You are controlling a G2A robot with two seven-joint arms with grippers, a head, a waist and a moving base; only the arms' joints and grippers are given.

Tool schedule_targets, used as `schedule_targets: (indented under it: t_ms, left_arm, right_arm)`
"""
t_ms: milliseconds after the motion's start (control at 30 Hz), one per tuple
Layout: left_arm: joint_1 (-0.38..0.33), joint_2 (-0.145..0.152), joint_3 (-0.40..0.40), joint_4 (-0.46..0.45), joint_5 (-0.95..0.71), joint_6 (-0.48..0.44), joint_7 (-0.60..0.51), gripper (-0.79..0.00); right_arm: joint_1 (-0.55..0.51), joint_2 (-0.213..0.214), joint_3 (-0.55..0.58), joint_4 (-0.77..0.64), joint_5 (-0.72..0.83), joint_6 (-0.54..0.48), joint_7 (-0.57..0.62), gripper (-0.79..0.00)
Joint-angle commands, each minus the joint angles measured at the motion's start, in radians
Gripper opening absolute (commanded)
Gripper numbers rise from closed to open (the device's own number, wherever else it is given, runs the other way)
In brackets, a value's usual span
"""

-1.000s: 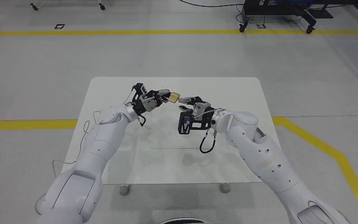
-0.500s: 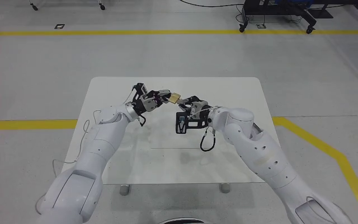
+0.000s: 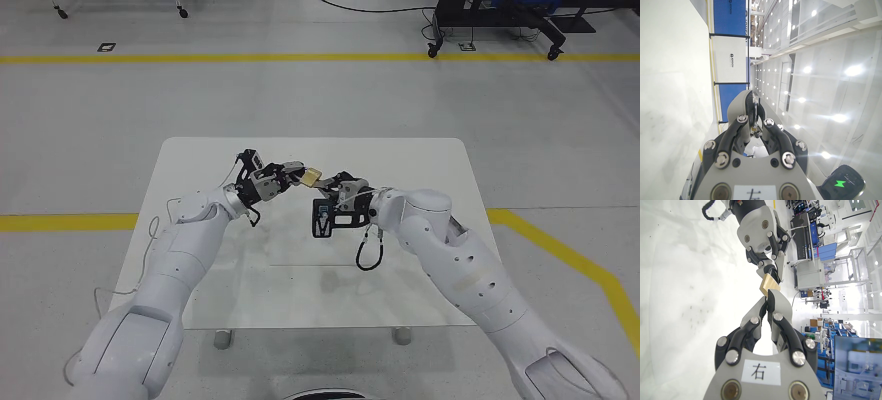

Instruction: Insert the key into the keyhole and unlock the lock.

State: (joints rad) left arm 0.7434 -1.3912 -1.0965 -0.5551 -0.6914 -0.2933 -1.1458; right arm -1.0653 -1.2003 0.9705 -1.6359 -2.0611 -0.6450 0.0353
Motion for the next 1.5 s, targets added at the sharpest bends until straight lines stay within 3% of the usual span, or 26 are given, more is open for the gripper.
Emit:
schedule_targets:
  t_ms: [0,167,667,1067,1467]
  left_arm:
    - [0.002,0.000,-0.002,-0.002,0.001,-0.005,-0.002,-0.785]
    - [0.006,0.001,-0.009,-0.013,0.001,-0.027,-0.012,-0.785]
    - [0.021,0.005,-0.029,-0.026,0.000,-0.067,-0.026,-0.785]
    - [0.023,0.004,-0.039,-0.030,-0.007,-0.111,-0.039,-0.785]
    - [0.020,0.000,-0.037,-0.033,0.006,-0.155,-0.045,-0.785]
  right_arm:
    - [-0.003,0.000,0.011,0.009,0.031,0.008,-0.018,-0.785]
    - [-0.006,-0.004,0.045,0.041,0.171,-0.002,-0.053,-0.785]
    - [0.026,-0.017,0.090,0.152,0.543,-0.108,-0.009,-0.785]
    - [0.044,-0.020,0.098,0.212,0.702,-0.143,0.046,-0.785]
    - [0.047,-0.019,0.114,0.257,0.863,-0.207,0.018,-0.785]
